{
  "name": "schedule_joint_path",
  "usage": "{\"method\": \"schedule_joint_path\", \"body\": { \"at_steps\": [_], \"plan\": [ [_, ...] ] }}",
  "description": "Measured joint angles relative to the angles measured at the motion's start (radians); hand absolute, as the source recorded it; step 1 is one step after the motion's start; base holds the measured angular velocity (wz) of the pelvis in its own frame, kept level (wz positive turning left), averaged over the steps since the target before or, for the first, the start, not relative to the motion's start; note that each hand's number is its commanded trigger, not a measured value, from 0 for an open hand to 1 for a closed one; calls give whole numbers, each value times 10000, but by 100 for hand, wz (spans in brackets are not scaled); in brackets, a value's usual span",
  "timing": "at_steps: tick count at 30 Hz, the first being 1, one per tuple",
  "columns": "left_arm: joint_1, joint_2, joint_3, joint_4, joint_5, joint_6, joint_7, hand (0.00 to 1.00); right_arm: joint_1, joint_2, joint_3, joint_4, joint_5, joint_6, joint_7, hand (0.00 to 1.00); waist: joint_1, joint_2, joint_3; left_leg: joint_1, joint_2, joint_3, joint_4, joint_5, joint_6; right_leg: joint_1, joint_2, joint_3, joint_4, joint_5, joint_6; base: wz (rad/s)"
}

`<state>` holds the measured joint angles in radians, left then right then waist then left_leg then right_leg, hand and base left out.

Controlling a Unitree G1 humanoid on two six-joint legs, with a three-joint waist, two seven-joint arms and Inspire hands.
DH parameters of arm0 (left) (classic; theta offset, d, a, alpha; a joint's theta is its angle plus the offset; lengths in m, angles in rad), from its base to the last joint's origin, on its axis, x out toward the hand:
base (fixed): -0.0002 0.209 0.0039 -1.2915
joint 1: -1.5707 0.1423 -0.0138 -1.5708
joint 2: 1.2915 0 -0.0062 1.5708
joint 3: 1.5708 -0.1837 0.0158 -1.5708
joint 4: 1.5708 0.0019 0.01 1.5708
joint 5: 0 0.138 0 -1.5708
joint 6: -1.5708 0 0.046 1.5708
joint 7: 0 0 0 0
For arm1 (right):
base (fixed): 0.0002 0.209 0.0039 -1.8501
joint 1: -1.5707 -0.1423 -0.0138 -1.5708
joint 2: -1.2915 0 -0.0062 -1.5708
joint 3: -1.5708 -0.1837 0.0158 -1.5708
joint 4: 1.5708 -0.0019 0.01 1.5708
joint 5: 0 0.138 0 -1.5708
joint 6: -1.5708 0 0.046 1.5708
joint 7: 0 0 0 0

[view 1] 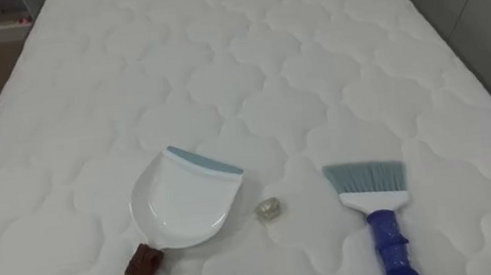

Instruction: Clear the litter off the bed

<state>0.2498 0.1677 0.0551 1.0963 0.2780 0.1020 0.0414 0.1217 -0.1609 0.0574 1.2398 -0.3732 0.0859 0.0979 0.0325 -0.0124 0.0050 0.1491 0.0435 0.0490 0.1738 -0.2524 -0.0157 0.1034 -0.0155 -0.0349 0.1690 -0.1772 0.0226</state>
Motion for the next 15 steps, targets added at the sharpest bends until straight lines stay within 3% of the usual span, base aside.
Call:
{"method": "schedule_joint_path", "body": {
  "at_steps": [15],
  "plan": [
    [-172, -1, 1, 3, 154, -433, 372, 0, -24, -60, -3, 3, -4, -451, -377, 0, 11, 59, -17, -47, 0, 4, -9, 1, 0, -79, -1, 13, 5, 0, 0, 0]
  ]
}}
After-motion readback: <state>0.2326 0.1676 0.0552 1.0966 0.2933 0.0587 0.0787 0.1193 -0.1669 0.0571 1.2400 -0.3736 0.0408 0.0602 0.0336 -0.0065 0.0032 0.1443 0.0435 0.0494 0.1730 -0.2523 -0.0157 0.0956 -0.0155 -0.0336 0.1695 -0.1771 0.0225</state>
